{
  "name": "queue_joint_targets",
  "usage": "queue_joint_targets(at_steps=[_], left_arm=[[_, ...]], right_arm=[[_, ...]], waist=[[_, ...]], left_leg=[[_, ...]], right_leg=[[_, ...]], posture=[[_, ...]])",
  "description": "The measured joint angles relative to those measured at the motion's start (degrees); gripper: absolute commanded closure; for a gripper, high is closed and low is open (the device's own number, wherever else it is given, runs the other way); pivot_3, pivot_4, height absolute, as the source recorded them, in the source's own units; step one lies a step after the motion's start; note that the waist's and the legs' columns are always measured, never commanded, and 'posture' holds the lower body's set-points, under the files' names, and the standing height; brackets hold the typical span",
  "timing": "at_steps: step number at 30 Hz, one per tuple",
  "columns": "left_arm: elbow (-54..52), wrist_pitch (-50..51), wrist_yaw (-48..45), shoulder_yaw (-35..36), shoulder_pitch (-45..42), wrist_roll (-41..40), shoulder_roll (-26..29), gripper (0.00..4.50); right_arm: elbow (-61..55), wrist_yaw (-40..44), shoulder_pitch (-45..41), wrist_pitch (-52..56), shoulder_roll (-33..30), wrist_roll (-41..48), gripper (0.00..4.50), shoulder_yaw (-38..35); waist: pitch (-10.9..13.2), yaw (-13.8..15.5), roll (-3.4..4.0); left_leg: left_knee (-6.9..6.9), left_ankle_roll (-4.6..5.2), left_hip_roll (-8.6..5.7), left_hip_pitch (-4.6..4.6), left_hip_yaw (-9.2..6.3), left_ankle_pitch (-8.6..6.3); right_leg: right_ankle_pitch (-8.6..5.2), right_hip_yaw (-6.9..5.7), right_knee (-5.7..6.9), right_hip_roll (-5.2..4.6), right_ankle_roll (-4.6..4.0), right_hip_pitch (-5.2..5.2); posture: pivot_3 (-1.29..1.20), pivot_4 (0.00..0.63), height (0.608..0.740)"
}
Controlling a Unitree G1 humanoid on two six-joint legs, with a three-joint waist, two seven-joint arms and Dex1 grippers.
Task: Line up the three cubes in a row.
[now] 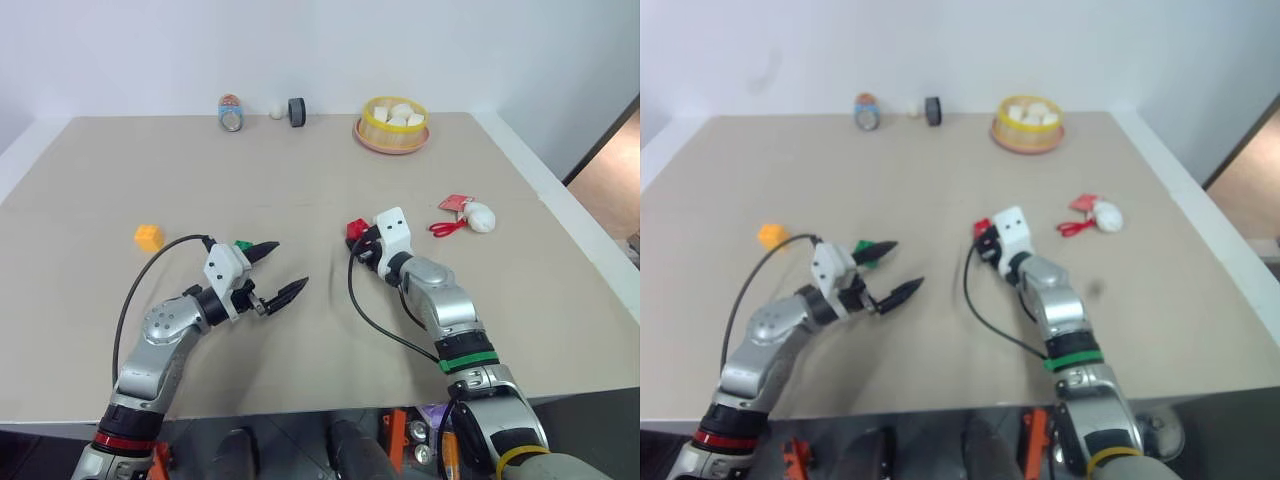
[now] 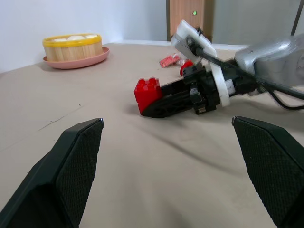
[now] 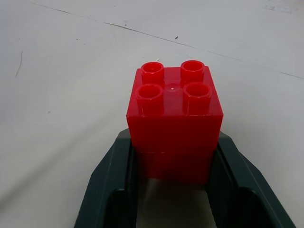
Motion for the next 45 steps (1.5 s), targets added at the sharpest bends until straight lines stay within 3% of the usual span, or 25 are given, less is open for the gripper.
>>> queue_joint_targets(at_steps=[8, 13, 23, 30, 45], left_arm=[[-4.3, 1.8, -7.8, 2.5, 5.3, -5.7, 7.2, 0.0], [-5.4, 2.8, -10.3, 4.8, 7.3, -8.3, 9.6, 0.0], [-10.4, 4.1, -13.2, 8.7, 12.4, -12.6, 13.1, 0.0], [-13.1, 4.3, -13.0, 10.9, 14.3, -12.9, 14.1, 0.0], [-18.1, 6.5, -10.7, 15.5, 19.4, -14.4, 16.3, 0.0]], right_arm=[[-7.4, 23.4, 3.4, -3.8, -16.7, 5.9, 3.18, -0.4], [-15.1, 37.8, 9.3, -5.5, -22.4, 10.1, 3.18, 0.9], [-17.9, 45.4, 10.6, -10.1, -19.3, 10.5, 3.18, 8.4], [-11.4, 49.8, 7.7, -15.6, -18.0, 9.5, 3.18, 10.0], [-4.1, 50.2, 5.9, -20.8, -13.8, 8.1, 3.18, 11.2]], waist=[[0.0, 0.3, 0.03], [0.0, 0.2, 0.04], [0.1, 0.3, -0.02], [0.1, 0.4, -0.04], [0.1, 0.3, -0.04]], left_leg=[[-0.26, -0.04, -0.01, -0.41, -0.03, -0.12], [-0.3, 0.01, 0.02, -0.4, -0.01, -0.31], [-0.08, -0.07, 0.01, -0.4, 0.04, -0.26], [-0.09, -0.09, 0.02, -0.4, 0.02, -0.25], [-0.07, -0.13, 0.04, -0.37, 0.02, -0.24]], right_leg=[[-0.35, -0.08, -0.01, -0.02, 0.14, -0.42], [-0.48, -0.09, 0.0, -0.01, 0.16, -0.46], [-0.48, -0.08, 0.0, -0.08, -0.05, -0.42], [-0.48, -0.11, 0.01, -0.07, -0.08, -0.42], [-0.45, -0.13, 0.04, -0.06, -0.1, -0.4]], posture=[[0.0, 0.15, 0.74], [0.0, 0.15, 0.74], [0.0, 0.15, 0.74], [0.0, 0.15, 0.74], [0.0, 0.15, 0.74]])
